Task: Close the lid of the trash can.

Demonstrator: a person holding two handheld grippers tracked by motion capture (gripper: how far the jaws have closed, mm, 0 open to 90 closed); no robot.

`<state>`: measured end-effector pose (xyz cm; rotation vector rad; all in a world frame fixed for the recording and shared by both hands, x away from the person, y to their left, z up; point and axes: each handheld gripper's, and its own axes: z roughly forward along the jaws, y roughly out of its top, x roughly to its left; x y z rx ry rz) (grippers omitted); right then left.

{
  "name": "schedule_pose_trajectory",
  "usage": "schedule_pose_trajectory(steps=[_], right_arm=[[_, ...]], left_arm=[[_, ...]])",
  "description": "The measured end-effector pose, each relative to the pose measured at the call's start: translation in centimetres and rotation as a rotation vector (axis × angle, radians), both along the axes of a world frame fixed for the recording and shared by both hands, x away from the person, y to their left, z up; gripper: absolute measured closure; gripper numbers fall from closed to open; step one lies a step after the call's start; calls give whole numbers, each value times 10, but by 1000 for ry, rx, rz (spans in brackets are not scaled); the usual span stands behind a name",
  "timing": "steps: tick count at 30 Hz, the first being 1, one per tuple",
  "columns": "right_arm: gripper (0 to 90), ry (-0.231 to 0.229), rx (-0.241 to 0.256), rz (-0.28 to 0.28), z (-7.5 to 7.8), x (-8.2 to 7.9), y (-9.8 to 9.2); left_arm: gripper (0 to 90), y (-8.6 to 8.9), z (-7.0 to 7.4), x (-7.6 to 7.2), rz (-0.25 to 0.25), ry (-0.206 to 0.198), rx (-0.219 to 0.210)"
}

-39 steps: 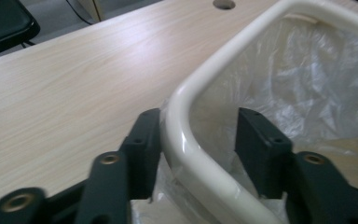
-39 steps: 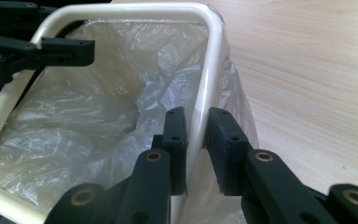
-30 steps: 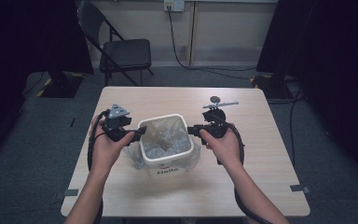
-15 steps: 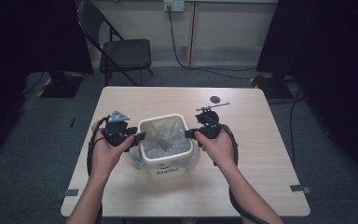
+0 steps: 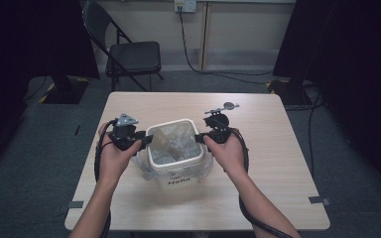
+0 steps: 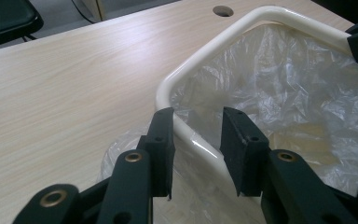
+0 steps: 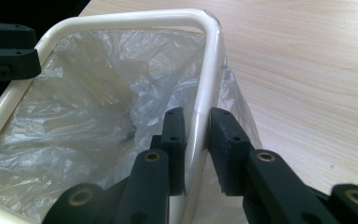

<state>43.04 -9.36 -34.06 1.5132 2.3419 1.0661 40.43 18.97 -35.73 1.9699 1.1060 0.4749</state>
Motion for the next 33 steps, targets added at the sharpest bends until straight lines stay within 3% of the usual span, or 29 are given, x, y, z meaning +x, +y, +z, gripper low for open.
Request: schedule_pose_trajectory(steps=[6,11,17,22,33], right_arm=[[767,8,16,-1,2,-5,-4],[769,11,-9,-5,-9,-8,-5],[767,16,26,-12,-11,-7,-8],[766,4,-12,-1,-8,-7,-4],[768,-23,3,-8,-16,-11,-6]], left_arm=[[654,-2,2,-4,-14,4,6],[654,-5,0,-4,-18,-7,21],[659,-5,-3,-3,-16,0,21],[666,-6,-6,-3,-11,-17,26],[664,-7,-8,-6,-8,-39,25]])
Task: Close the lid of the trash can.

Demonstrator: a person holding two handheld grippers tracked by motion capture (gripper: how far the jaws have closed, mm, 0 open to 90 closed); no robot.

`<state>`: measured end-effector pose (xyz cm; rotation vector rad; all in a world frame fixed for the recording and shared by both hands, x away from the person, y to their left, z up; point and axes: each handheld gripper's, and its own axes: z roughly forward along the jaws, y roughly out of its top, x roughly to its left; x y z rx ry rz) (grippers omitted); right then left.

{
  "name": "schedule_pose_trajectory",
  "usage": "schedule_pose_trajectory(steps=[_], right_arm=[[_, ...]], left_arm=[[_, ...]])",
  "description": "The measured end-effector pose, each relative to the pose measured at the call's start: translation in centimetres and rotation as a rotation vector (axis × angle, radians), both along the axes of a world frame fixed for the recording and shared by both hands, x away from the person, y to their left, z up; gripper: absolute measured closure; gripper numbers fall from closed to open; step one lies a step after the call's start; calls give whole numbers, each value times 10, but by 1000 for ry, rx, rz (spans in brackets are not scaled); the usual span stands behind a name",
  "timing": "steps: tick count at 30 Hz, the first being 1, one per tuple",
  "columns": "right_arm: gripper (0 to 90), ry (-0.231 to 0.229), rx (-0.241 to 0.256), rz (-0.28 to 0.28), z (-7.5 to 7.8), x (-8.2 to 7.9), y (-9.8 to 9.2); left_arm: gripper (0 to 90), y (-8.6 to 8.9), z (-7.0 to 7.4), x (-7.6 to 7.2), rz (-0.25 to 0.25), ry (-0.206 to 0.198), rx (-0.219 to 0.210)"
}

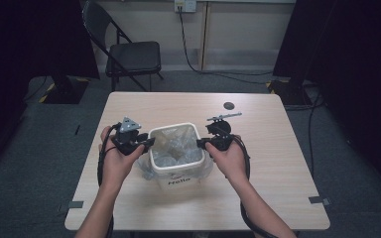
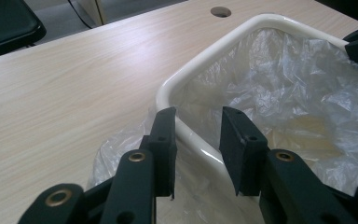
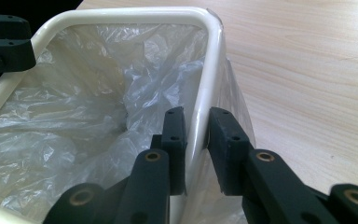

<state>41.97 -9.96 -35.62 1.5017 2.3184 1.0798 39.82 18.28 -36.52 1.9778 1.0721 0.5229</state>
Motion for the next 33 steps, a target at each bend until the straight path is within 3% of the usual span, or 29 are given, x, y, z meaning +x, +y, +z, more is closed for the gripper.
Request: schedule_pose_trajectory(steps=[7,10,15,19,24,26,30,33], right_arm=[[767,-5,-18,-7,1,1,-1],[767,4,3,-23,0,3,-7],[765,15,33,-45,-1,11,-18],[763,12,14,-45,0,17,-19],[750,2,26,-43,-1,21,-21],[669,-15,23,-40,-2,21,-23],[380,-99,-3,-18,2,19,-26],[217,-100,3,35,5,18,-28]], left_arm=[[664,-4,-2,4,-2,-8,-16],[664,-9,-2,10,-12,-10,-16],[653,-16,-2,23,-19,2,-21],[641,-18,-2,30,-14,17,-32],[638,-19,-2,35,-15,26,-27],[615,-19,-2,36,-13,32,-28],[355,-19,2,33,8,19,-45],[266,-20,5,28,-8,33,-54]])
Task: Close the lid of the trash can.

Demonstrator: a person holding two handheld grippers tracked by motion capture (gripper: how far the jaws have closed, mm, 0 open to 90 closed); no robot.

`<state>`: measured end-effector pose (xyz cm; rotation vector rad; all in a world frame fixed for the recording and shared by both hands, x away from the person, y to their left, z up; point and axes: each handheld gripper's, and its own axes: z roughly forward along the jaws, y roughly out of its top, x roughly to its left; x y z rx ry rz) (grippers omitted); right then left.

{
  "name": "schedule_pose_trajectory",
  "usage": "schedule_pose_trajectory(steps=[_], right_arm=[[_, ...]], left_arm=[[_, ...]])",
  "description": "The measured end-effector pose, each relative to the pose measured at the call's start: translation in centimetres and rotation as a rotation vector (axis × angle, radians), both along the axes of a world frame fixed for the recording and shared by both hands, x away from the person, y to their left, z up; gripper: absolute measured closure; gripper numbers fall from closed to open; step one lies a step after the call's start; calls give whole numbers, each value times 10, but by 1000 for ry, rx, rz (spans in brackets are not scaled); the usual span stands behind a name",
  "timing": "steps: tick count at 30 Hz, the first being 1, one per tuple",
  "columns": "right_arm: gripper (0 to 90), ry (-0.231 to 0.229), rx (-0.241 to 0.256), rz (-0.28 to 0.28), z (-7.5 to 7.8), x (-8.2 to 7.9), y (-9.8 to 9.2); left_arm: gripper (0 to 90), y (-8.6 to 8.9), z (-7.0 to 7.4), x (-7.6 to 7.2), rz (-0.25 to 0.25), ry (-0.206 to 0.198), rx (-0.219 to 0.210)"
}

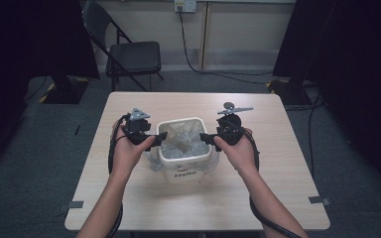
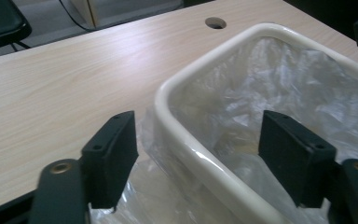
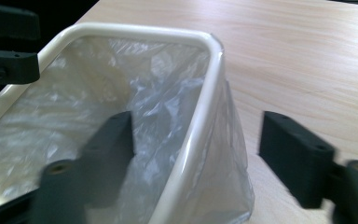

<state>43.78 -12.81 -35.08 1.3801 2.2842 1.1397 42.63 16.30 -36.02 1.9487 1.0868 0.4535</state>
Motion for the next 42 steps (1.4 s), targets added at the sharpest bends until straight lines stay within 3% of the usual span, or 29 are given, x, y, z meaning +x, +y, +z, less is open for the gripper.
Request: schedule_pose_trajectory(steps=[2,6,11,17,33,42], right_arm=[[165,-14,-5,3,3,-2,-2],[160,-46,-34,36,6,-8,-5],[160,-62,-31,51,4,-11,-12],[160,-60,-20,76,6,-15,-17],[160,-59,-17,92,3,-23,-37],[160,-50,-12,90,-2,-25,-50]], left_arm=[[236,1,2,-3,-8,2,-6],[202,5,5,-9,-20,9,-16],[189,10,7,-14,-21,14,-21],[182,17,8,-18,-24,20,-47],[180,19,8,-29,-23,22,-9],[180,24,4,-33,-17,32,-15]])
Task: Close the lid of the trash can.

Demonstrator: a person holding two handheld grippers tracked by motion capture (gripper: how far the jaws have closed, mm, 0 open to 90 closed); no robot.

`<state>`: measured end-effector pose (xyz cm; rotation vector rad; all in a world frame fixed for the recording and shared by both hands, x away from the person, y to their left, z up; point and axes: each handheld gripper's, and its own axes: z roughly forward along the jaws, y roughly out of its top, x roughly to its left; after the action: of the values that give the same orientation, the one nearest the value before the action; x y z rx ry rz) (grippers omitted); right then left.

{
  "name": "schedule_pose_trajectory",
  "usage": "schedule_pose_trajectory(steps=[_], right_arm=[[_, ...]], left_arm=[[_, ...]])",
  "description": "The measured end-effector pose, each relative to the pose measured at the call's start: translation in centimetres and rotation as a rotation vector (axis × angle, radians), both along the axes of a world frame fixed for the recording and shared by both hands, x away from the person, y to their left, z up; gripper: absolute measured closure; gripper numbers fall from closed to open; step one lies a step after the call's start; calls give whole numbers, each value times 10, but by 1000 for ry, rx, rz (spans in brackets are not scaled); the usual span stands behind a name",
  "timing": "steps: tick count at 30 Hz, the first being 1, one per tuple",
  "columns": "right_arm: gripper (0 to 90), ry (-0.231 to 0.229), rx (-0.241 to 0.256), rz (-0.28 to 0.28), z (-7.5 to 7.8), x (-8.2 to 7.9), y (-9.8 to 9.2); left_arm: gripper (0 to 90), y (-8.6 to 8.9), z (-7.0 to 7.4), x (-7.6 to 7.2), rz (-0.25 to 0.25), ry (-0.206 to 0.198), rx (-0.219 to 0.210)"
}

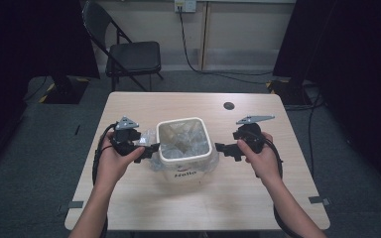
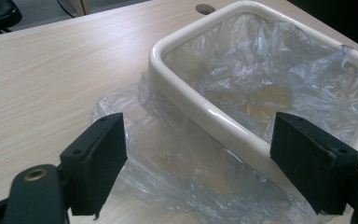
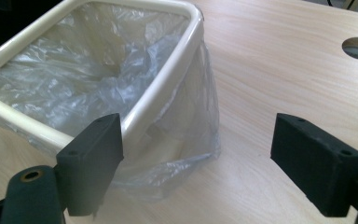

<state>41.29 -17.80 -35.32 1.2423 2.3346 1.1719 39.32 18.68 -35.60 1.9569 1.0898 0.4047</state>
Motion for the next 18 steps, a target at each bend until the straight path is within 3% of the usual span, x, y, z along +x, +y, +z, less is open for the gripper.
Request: schedule_pose_trajectory(steps=[18], right_arm=[[160,13,-4,16,-14,-2,-9]], left_arm=[[180,8,-7,-8,0,13,-8]])
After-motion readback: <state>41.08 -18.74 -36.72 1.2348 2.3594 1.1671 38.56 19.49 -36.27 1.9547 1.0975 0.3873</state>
